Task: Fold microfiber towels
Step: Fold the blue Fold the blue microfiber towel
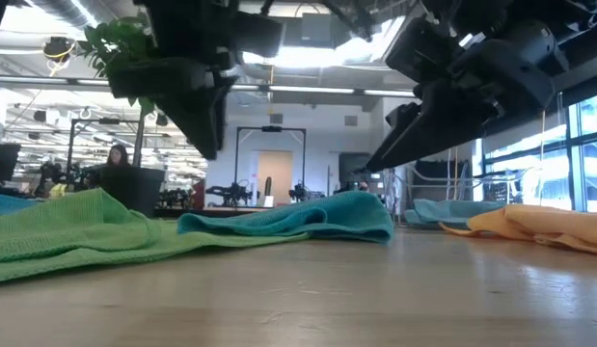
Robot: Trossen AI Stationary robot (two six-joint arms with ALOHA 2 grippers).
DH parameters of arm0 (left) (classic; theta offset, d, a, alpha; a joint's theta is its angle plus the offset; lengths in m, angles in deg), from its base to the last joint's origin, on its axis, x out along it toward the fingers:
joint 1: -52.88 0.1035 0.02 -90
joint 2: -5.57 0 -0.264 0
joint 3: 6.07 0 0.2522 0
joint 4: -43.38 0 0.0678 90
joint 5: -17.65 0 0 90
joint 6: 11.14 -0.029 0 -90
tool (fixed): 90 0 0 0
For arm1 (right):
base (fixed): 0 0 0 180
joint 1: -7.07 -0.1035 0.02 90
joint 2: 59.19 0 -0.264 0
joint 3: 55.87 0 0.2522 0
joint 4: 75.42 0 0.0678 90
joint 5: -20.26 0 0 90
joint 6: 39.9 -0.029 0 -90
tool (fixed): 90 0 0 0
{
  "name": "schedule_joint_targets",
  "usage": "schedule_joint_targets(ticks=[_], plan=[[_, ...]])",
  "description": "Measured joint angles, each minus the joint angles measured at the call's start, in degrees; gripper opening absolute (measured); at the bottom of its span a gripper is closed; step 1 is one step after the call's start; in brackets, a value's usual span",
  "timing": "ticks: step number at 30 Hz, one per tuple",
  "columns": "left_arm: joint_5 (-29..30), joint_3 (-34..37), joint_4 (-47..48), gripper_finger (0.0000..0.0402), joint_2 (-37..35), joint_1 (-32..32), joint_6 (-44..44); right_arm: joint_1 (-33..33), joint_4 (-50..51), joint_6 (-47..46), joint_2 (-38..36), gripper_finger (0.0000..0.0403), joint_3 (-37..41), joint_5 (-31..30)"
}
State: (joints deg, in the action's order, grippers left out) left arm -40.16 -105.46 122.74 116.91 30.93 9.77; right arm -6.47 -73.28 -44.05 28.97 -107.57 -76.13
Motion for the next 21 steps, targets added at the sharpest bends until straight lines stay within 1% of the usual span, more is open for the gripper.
schedule_joint_targets(ticks=[2,5,8,12,14,15,21], plan=[[-0.5,2.8,-3.9,0.0126,-1.8,0.4,-1.8,0.0,0.0,0.2,0.0,0.0218,0.0,0.0],[-4.9,8.1,-7.4,0.0139,-4.7,2.0,-1.9,0.0,0.0,0.1,0.0,0.0218,0.0,0.0],[-7.1,14.4,-11.7,0.0141,-7.9,3.5,-1.9,0.0,0.0,0.2,0.0,0.0218,0.0,0.0],[-9.8,21.1,-21.6,0.0142,-11.3,5.5,-2.2,0.0,-0.2,1.5,0.0,0.0218,0.0,-0.1],[-11.5,22.7,-23.8,0.0142,-11.4,6.5,-2.3,0.0,-0.2,1.6,0.0,0.0218,0.0,-0.3],[-12.1,23.2,-23.5,0.0142,-11.4,6.8,-2.6,0.0,-0.2,1.7,0.0,0.0218,0.0,-0.7],[-12.8,25.7,-24.9,0.0142,-10.5,8.0,-4.6,0.0,0.0,1.8,0.0,0.0218,0.0,-1.6]])
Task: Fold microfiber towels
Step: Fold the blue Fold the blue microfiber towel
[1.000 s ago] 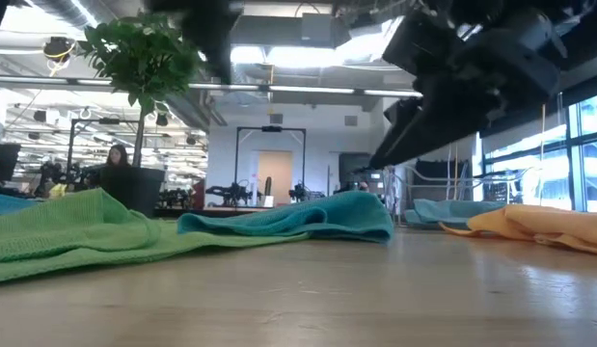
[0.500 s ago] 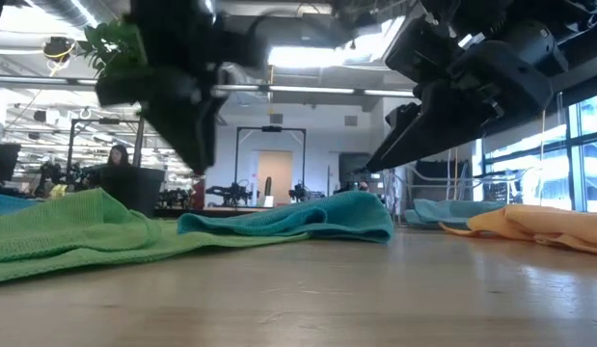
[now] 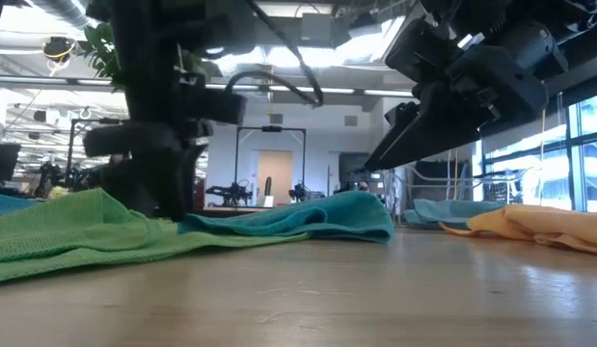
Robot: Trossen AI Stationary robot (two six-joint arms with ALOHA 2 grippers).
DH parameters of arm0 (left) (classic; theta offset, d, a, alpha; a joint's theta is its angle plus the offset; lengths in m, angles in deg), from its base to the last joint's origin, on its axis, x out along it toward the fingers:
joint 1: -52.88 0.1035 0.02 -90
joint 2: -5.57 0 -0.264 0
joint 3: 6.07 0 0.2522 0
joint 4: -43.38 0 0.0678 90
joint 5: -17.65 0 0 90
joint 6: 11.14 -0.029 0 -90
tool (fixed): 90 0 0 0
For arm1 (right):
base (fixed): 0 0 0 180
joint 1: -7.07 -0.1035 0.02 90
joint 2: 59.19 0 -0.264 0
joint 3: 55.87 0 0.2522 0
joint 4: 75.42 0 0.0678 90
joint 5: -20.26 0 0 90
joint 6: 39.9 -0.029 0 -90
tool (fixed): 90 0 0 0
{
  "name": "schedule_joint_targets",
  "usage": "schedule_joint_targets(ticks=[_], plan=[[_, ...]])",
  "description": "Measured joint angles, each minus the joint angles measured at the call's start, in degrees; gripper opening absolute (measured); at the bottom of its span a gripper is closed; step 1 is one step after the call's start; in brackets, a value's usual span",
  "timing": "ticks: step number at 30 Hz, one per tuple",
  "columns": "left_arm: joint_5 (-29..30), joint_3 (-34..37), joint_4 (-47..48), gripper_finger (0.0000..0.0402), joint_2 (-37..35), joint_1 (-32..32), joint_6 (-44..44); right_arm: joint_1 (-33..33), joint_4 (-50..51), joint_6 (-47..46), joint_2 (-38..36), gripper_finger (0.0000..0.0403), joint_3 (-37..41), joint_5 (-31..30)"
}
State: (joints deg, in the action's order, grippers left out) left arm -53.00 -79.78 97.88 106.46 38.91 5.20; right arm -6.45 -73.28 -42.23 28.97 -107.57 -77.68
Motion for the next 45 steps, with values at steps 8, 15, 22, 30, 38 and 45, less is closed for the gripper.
schedule_joint_targets(ticks=[8,15,22,30,38,45], plan=[[1.5,3.2,-6.3,0.0142,0.0,0.0,-1.9,0.0,0.1,-0.2,0.0,0.0218,0.0,0.0],[5.1,3.4,-6.9,0.0137,0.0,0.0,0.1,0.0,0.1,0.0,0.0,0.0218,0.0,0.0],[6.7,3.3,-7.0,0.007,0.0,0.0,1.5,0.0,0.1,-0.2,0.0,0.0218,0.0,0.0],[6.5,2.6,-6.7,0.0002,-0.1,0.1,2.8,0.0,0.1,-0.3,0.0,0.0218,0.0,0.0],[9.2,-9.5,-1.9,0.0,-0.4,0.1,3.0,0.2,-4.6,-2.2,5.4,0.0218,0.0,-1.4],[10.1,-18.3,4.2,0.0,-0.5,-0.1,3.1,1.7,-12.0,-7.9,11.4,0.0218,0.0,-12.4]])
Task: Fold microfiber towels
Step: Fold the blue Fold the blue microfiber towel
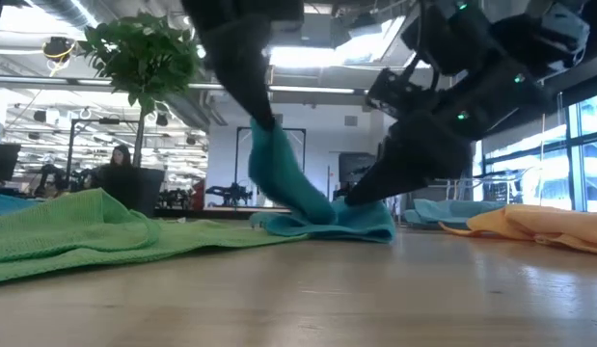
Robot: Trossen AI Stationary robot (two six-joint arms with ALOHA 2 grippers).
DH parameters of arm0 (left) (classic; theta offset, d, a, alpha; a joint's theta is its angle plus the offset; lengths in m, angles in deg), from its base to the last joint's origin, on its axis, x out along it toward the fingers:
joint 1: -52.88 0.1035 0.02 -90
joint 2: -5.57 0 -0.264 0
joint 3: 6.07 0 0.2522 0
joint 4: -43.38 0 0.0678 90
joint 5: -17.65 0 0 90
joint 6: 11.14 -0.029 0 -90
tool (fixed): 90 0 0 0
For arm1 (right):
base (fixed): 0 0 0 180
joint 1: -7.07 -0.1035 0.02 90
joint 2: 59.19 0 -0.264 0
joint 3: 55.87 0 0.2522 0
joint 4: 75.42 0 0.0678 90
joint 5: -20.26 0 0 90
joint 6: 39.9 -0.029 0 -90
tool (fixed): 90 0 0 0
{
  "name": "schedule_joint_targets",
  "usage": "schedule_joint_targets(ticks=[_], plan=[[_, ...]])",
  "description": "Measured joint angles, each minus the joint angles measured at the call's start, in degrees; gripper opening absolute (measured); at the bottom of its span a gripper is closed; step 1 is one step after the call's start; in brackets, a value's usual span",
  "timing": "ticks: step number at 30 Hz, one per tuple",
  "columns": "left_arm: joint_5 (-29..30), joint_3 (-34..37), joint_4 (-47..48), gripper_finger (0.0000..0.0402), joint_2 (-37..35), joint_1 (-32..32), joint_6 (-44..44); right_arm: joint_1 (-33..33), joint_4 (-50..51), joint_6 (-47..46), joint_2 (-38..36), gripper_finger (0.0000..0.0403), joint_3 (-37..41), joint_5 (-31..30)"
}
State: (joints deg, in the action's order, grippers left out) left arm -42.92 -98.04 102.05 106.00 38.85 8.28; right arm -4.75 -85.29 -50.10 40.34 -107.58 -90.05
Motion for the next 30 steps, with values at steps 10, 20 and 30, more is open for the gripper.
schedule_joint_targets(ticks=[10,20,30], plan=[[3.1,-3.3,4.6,0.0,0.0,0.1,-0.4,2.4,-2.6,-10.7,1.2,0.0218,0.0,12.2],[4.7,-3.3,4.0,0.0,0.0,0.4,-0.5,5.8,-8.4,-13.8,5.7,0.0218,0.0,11.0],[5.9,-5.2,4.1,0.0,0.0,-0.4,-1.8,9.8,-19.7,-14.3,11.8,0.0217,-0.1,10.9]])
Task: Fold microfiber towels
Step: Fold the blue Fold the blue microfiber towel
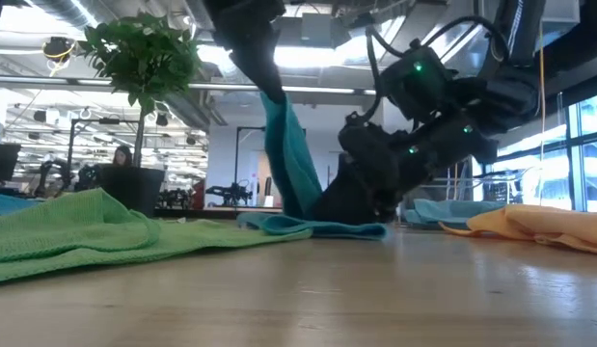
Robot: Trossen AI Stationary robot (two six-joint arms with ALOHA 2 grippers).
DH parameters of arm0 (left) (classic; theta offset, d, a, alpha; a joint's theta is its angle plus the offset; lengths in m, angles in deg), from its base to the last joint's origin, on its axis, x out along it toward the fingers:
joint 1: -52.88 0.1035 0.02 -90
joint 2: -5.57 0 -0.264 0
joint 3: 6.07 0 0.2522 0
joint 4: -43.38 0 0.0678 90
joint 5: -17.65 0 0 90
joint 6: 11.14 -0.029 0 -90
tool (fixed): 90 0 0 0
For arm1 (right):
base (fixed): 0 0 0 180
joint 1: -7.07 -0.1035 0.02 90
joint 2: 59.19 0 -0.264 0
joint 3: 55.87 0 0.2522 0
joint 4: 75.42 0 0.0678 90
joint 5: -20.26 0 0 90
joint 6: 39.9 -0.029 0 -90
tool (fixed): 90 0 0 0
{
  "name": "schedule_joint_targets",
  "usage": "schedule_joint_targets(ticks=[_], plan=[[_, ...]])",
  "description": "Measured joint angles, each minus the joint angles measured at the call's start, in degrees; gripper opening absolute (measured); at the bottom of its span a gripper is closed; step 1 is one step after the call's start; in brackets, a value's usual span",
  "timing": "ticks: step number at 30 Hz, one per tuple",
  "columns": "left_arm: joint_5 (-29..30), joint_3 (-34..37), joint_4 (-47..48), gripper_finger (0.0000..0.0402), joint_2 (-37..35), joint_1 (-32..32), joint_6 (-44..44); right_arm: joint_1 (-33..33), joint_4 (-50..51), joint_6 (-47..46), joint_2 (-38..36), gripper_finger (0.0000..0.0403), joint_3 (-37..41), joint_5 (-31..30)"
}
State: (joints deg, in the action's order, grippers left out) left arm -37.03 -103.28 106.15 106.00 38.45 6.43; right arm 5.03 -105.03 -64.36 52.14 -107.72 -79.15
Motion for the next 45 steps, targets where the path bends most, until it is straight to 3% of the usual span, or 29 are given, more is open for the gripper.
schedule_joint_targets(ticks=[6,12,16,22,30,34,39,45], plan=[[0.1,-0.2,-0.1,0.0,0.0,0.0,0.1,0.5,-4.1,2.3,-0.4,0.019,-0.4,-1.7],[1.6,-0.2,0.6,0.0,0.0,0.0,-0.1,0.7,-3.6,7.0,-0.4,0.0132,-0.9,-4.1],[4.5,-0.2,8.0,0.0,0.0,0.0,1.8,1.2,-2.3,10.0,-0.4,0.0078,-0.9,-1.2],[8.4,-0.2,24.1,0.0,0.0,-0.1,12.4,2.2,-2.0,16.5,-2.8,0.0009,-0.9,3.5],[10.3,-0.1,31.4,0.0,0.0,-2.8,19.2,2.3,2.2,33.2,-13.3,0.0018,-1.1,5.1],[10.3,-1.0,34.0,0.0,0.0,-4.5,22.7,2.3,13.5,38.1,-18.9,0.0012,-3.7,6.9],[10.3,-3.0,34.6,0.0,0.0,-7.9,26.5,2.2,24.7,31.5,-21.3,0.0041,-6.1,9.2],[10.0,-3.9,33.5,0.0,0.0,-11.7,31.4,-0.2,25.8,23.2,-15.7,0.0128,-5.5,12.6]])
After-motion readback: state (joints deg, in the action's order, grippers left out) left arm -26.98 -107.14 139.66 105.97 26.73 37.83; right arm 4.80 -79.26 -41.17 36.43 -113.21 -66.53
